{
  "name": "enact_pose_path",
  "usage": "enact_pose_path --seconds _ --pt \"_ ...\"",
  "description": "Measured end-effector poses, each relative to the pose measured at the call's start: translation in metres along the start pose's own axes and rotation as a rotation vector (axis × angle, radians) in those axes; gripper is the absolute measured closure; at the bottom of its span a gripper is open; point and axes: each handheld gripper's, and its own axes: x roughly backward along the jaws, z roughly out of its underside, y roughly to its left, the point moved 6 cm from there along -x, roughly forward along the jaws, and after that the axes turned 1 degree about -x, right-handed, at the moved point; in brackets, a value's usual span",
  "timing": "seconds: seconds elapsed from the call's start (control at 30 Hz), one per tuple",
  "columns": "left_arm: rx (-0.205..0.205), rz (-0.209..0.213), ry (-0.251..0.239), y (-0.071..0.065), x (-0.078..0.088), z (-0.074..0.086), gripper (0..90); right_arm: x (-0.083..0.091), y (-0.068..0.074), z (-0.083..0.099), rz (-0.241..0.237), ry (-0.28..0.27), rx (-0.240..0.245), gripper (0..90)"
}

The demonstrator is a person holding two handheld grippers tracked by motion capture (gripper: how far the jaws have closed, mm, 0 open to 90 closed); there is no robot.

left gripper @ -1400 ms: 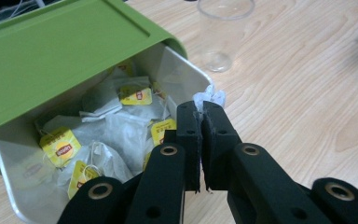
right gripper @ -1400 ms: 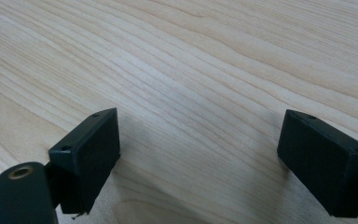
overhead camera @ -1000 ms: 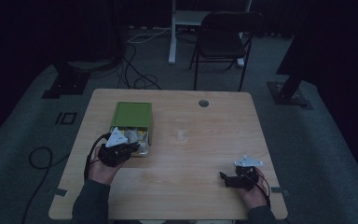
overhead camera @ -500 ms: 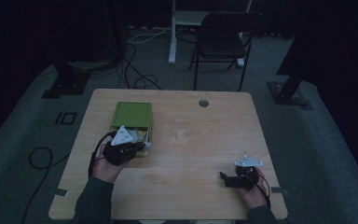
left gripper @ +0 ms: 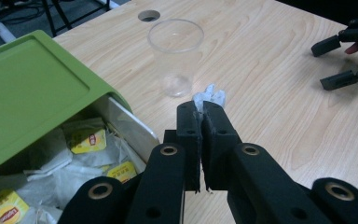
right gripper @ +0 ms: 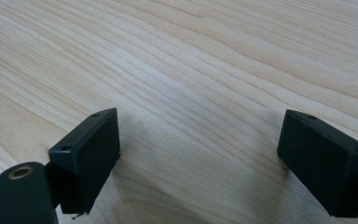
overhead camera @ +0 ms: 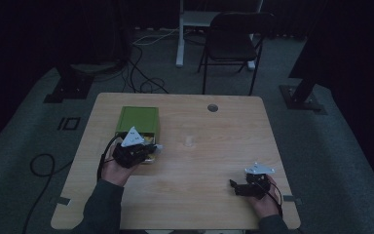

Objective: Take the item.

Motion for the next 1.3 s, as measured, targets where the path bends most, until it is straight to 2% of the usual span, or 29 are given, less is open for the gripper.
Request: enact_pose_path --seconds 0.57,0.7,1.3 --pt "-0.004 0.006 0.002 0.000 -0.012 -0.012 87.6 0.000 0.000 0.000 0.000 0.000 0.000 12.7" --pt "-0.020 0.001 0.021 -0.003 -0.023 -0.017 87.6 0.000 0.000 0.000 0.000 0.001 0.001 12.7" --pt "-0.007 0.011 0.018 -0.003 -0.041 -0.029 87.6 0.000 0.000 0.000 0.000 0.000 0.001 12.7"
